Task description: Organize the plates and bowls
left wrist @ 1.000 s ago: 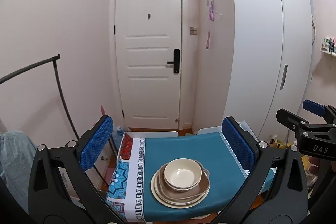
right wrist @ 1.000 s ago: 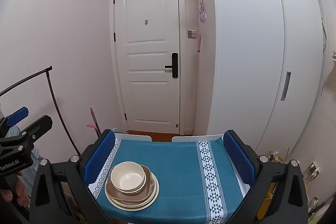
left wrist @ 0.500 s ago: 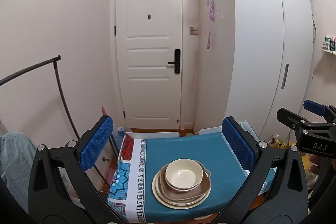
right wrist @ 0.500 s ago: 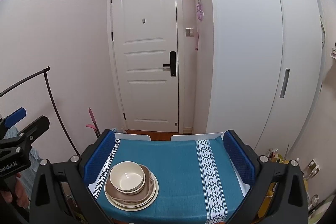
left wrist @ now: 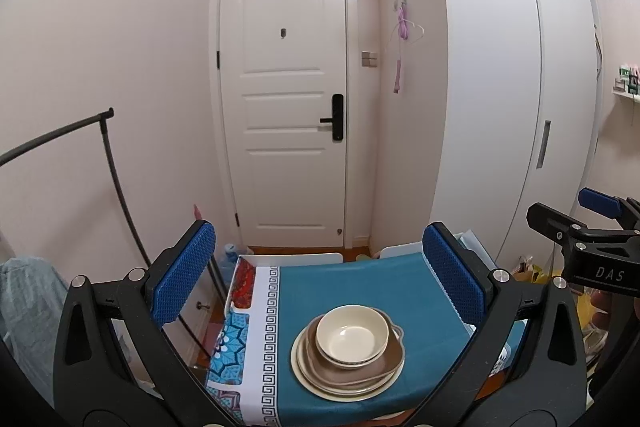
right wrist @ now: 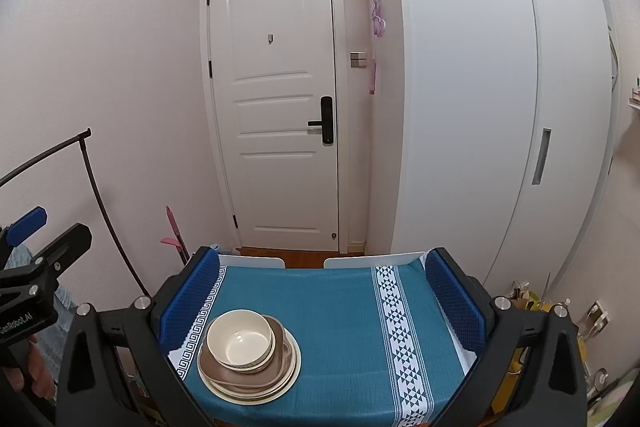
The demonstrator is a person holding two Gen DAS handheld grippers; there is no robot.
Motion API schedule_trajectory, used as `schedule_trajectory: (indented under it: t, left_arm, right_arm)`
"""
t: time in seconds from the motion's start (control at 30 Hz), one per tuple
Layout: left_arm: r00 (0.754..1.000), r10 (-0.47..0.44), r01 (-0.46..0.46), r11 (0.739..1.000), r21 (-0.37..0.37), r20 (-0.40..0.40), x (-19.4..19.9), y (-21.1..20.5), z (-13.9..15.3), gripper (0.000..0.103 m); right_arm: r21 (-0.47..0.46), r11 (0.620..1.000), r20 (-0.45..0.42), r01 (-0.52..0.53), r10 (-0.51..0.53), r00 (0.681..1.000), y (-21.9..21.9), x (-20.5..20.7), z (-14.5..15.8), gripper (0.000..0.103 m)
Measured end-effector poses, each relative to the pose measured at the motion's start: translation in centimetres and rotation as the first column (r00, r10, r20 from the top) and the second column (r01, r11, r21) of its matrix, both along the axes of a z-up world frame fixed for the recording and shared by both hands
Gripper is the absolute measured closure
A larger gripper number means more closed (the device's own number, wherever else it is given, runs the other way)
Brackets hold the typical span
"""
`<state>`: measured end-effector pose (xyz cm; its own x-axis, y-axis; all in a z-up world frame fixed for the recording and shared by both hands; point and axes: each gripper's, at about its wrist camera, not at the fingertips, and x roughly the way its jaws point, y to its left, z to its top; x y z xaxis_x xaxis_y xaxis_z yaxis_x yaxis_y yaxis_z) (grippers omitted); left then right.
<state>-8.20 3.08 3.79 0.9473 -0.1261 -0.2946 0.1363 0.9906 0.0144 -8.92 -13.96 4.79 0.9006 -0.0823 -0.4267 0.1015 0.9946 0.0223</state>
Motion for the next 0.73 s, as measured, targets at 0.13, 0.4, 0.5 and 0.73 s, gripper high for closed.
schedule_trajectory:
  t: [0.13,0.4,0.5,0.73]
  left_arm:
    - [1.0,0.007,-0.007,1.0,0.004,-0.004,0.4,0.2,0.0,0.0]
    - [0.999,0.046,-0.046,0.999,0.023,-0.006,1.5,0.6,-0.4,0.0]
    - [0.999,0.048,-0.048,0.999,0.011,0.001,1.9,1.1,-0.5,0.0]
    - [0.997,0.073,-0.073,0.997,0.019,0.031,3.1,1.8,-0.5,0.0]
  right_arm:
    - [0.002,1.0,0.0,-0.003,0.003,1.0,0.0,0.0,0.0,0.001]
    - [0.003,1.0,-0.01,-0.011,0.011,1.0,0.2,0.9,-0.1,0.001]
    - [0.01,1.0,-0.014,-0.013,0.013,1.0,0.2,1.4,-0.3,0.001]
    - [0.011,1.0,-0.029,-0.026,0.026,0.999,0.6,3.4,-0.7,0.001]
